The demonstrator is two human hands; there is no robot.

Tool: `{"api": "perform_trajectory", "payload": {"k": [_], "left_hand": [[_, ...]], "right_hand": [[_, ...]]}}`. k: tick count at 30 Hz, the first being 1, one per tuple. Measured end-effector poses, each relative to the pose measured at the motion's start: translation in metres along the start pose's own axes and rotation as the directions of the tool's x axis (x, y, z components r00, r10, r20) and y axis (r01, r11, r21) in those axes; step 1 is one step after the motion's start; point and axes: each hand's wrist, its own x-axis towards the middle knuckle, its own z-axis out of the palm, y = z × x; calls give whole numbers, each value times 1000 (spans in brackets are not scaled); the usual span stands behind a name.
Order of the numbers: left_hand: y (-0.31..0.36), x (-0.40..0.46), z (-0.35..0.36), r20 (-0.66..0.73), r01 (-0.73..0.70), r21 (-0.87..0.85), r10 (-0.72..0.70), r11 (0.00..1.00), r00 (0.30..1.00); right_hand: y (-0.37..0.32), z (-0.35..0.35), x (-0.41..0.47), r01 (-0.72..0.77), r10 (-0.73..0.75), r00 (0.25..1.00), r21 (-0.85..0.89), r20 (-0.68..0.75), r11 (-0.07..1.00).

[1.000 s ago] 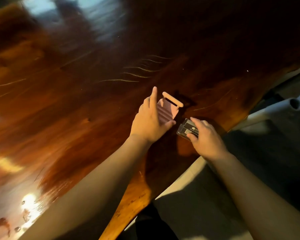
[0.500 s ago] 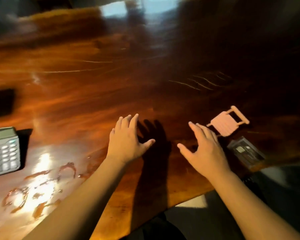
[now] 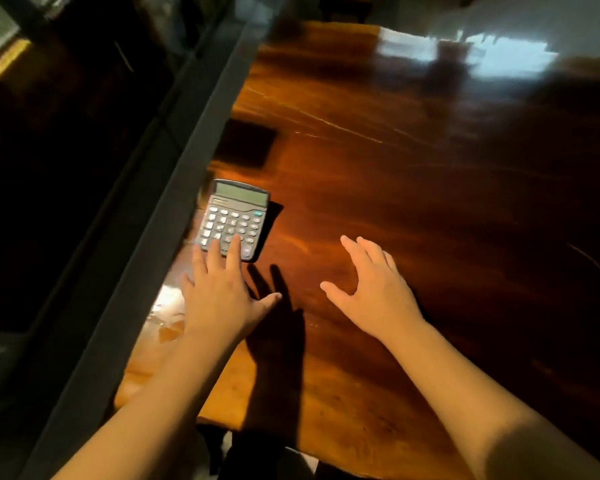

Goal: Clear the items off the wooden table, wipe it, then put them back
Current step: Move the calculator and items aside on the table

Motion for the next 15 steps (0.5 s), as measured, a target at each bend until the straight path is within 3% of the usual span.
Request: {"api": "perform_trajectory", "payload": {"k": [7,15], "left_hand": [[-92,18,12,96,143,1,-142,990,985],[-132,31,27,140,177,-78,-165,981,976]], "right_hand": [[-105,64,58,18,-17,1000,47,-21,999],[-194,130,117,-245,259,957,119,-131,962]]}}
